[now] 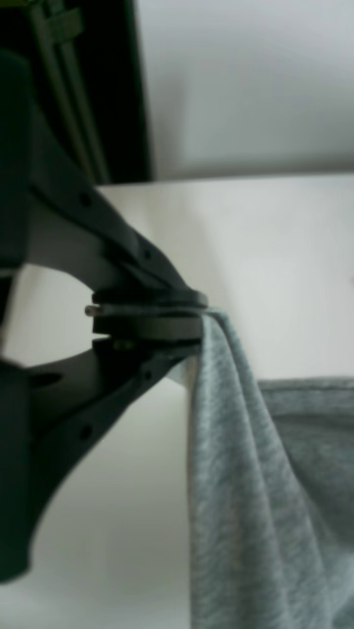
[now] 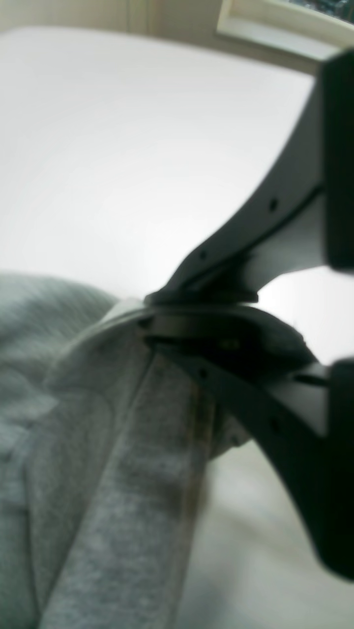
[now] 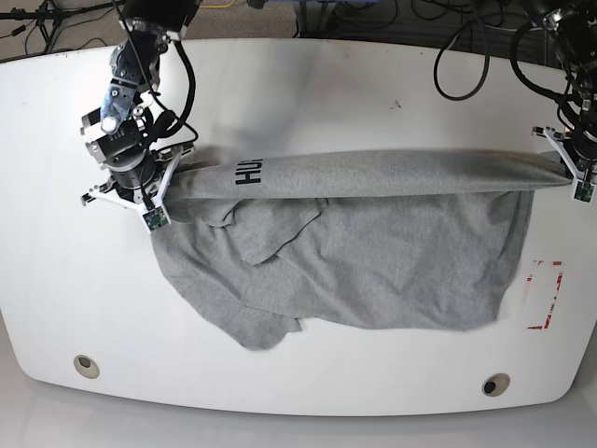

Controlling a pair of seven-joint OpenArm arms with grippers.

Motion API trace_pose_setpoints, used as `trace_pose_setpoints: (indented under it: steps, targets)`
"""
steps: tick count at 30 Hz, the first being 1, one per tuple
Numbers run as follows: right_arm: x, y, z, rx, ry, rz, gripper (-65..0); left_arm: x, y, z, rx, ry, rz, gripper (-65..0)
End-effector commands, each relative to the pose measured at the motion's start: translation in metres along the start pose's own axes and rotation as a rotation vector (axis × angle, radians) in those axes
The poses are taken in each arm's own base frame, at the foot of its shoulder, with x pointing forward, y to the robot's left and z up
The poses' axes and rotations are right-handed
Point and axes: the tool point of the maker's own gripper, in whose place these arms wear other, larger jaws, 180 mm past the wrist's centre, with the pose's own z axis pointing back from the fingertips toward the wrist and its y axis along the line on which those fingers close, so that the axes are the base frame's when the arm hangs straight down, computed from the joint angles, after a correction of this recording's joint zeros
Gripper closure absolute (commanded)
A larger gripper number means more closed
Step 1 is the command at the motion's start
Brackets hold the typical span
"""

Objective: Fold the T-shirt properly
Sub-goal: 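Lay the shirt down, stretching its edge taut between both grippers, then release and regrasp the shirt edge with the left gripper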

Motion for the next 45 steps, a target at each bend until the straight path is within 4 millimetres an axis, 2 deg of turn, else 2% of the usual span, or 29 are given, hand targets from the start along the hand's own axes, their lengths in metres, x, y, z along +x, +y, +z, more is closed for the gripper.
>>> trace_pose_setpoints:
  steps: [1, 7, 11, 14, 19, 24, 38, 41, 45]
  targets:
    - [-0.003, 0.004, 0.005, -0.002, -0.023, -0.001, -0.2, -0.005, 0.007, 0.000, 0.014, 0.009, -0.007, 0.0]
    - [-0.030, 0.020, 0.006, 0.036, 0.037, 0.004, -0.2, -0.032, 0.003, -0.008, -0.014, 0.081, 0.009, 0.0]
    - [-0.043, 0.027, 0.008, 0.053, 0.066, 0.006, -0.3, -0.037, 0.008, -0.010, -0.015, 0.103, -0.007, 0.0]
    - [-0.054, 0.033, 0.009, 0.068, 0.091, 0.008, -0.3, -0.044, 0.002, -0.017, -0.041, 0.127, -0.008, 0.0]
    - [-0.064, 0.039, 0.011, 0.082, 0.116, 0.009, -0.3, -0.024, 0.001, -0.029, -0.055, 0.078, -0.009, 0.0]
    - [-0.071, 0.043, 0.012, 0.093, 0.131, 0.009, -0.5, -0.027, -0.005, -0.038, -0.081, 0.089, -0.001, 0.0]
    - [-0.077, 0.046, 0.013, 0.101, 0.145, 0.013, -0.8, -0.017, -0.013, -0.042, -0.104, 0.078, -0.043, 0.0]
    - [-0.077, 0.046, 0.013, 0.101, 0.145, 0.013, -0.8, -0.009, -0.014, -0.044, -0.107, 0.064, -0.048, -6.5]
    - [-0.077, 0.047, 0.013, 0.104, 0.145, 0.014, -0.8, -0.007, -0.011, -0.048, -0.114, 0.077, -0.085, -20.6]
